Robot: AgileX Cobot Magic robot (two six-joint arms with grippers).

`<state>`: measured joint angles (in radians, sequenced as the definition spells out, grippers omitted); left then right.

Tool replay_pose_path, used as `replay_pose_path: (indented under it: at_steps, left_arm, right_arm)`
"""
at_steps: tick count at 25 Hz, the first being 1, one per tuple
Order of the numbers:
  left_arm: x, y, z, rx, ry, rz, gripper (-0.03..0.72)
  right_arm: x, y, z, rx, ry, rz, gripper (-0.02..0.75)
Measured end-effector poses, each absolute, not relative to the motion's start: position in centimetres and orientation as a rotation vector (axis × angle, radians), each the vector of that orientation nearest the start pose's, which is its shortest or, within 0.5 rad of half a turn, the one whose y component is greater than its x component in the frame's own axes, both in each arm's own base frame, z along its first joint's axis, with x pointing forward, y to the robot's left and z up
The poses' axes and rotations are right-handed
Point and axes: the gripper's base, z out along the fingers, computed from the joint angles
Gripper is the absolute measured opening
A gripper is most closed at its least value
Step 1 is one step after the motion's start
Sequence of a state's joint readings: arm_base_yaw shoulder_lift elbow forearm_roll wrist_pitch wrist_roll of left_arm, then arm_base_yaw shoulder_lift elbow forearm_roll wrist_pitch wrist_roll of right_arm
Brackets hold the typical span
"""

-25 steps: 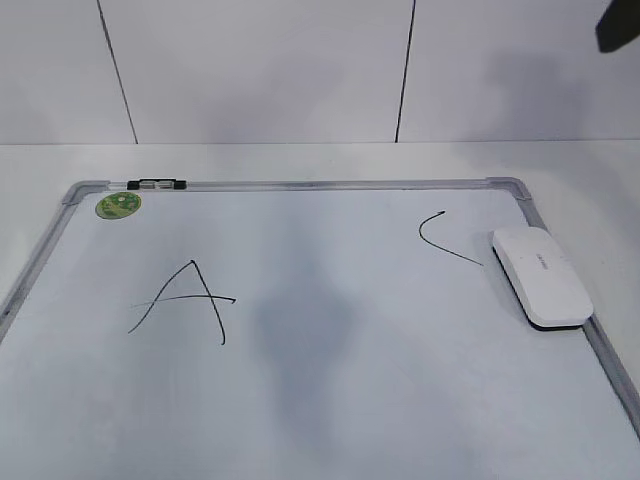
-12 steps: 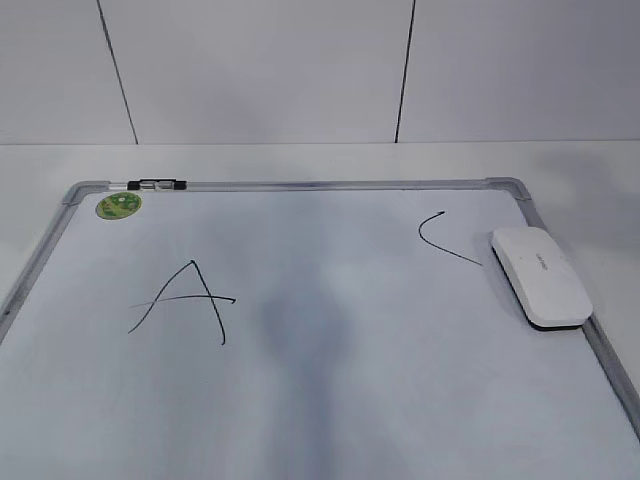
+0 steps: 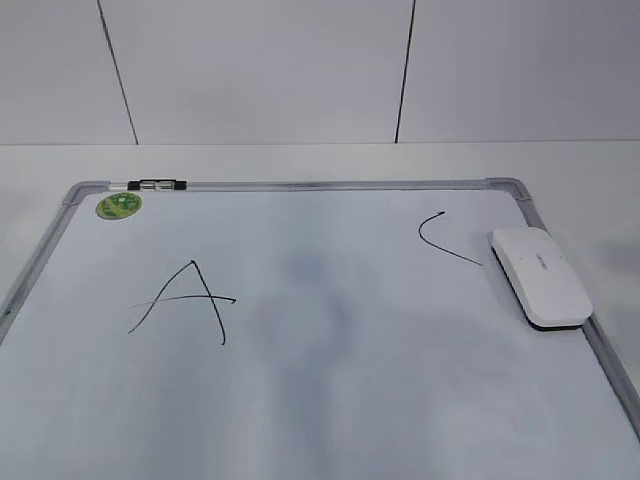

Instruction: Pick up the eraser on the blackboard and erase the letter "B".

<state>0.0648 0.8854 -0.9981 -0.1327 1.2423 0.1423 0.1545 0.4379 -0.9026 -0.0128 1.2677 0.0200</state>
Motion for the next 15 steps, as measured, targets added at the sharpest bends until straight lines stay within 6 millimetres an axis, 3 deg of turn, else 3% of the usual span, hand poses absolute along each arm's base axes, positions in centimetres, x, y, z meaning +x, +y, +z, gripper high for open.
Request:
replay_pose_path:
  at_steps: [2,5,10,15]
  left_arm:
    - [10.8,-0.4,35.6,0.093,2.54,-0.093,0.251]
    - [8.1,-0.6,35.1,0.096,2.478,-0.081,0.244]
    - [5.2,-0.8,34.1,0.095,2.383,-0.068,0.243]
    - [1.9,-1.0,31.6,0.097,2.285,-0.055,0.242]
  right_arm:
    - [1.8,0.1,35.6,-0.149,2.258,0.072,0.574]
    - [0.4,-0.2,34.0,-0.151,2.226,0.056,0.574]
    - [-0.7,-0.8,31.8,-0.142,2.157,0.006,0.574]
    - [-0.8,-0.8,29.2,-0.144,2.169,-0.003,0.574]
